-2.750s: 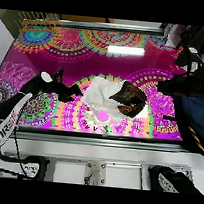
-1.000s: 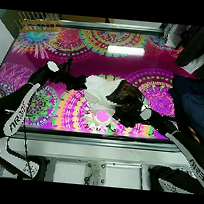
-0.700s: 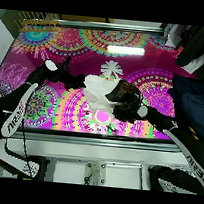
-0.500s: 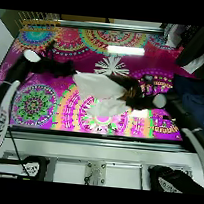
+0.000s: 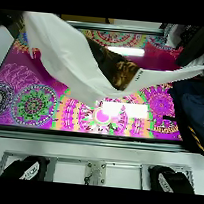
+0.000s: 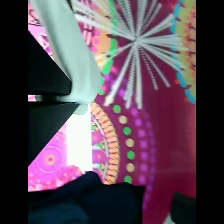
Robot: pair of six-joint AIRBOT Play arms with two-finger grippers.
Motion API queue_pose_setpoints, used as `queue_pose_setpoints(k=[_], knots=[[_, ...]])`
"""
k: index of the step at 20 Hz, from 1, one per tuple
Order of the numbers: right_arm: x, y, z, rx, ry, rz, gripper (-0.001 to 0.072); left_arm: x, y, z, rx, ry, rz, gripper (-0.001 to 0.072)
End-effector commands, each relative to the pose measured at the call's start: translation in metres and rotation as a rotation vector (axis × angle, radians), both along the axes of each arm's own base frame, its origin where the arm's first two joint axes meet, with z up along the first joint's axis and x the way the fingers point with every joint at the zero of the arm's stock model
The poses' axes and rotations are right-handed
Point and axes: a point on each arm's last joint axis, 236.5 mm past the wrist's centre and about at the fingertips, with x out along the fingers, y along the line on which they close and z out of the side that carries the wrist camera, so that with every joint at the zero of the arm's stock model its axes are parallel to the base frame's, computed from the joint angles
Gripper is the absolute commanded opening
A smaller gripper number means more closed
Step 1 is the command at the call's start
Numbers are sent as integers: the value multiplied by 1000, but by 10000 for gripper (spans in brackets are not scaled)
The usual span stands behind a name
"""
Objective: Fold the clothes and pants, and hang the long-sleeved shirts on hangers.
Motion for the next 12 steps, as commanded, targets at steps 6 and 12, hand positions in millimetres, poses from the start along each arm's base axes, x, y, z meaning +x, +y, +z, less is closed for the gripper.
queue_pose_setpoints(k=[6,12], knots=[[-51,-33,42,42,-71,-142,9,-127,24,54,36,-214,145,8],[24,-25,-79,85,390,-116,9,-66,25,-149,-19,308,144,8]])
